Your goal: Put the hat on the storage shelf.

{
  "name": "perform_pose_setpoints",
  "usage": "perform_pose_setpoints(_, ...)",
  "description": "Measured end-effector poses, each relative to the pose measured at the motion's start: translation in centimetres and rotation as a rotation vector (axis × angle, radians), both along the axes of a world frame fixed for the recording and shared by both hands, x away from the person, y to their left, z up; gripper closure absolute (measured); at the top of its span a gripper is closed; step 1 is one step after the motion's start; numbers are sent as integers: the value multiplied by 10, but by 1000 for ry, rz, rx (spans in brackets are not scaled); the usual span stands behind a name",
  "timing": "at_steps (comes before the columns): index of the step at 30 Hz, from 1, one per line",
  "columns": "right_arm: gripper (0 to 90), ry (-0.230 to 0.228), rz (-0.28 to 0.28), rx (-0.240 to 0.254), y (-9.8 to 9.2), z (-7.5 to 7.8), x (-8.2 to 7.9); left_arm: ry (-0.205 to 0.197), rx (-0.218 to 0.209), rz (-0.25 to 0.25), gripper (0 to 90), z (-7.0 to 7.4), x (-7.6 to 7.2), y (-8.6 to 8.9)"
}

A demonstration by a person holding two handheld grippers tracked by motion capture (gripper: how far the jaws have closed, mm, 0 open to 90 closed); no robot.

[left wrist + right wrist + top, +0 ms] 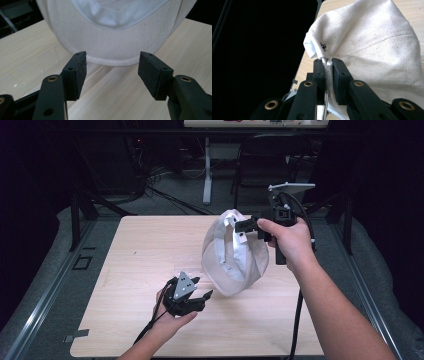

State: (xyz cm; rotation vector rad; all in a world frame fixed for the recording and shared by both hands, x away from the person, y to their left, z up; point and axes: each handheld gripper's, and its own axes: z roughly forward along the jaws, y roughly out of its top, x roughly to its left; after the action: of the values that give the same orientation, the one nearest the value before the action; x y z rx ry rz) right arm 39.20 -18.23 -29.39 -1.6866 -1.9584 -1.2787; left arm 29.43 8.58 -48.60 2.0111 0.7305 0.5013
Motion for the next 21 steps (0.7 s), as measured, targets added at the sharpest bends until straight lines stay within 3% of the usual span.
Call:
perform_pose_setpoints(11, 822, 2, -18, 14, 9, 1, 12, -2, 8, -37, 387, 5, 3, -33)
perform_pose_setpoints(15, 822, -3, -22, 16, 14, 5, 16, -12, 41, -27, 377, 3, 4, -48)
perform_pose_setpoints(21, 822, -4, -23, 19, 17, 6, 18, 9, 88, 6, 380, -7, 12, -68)
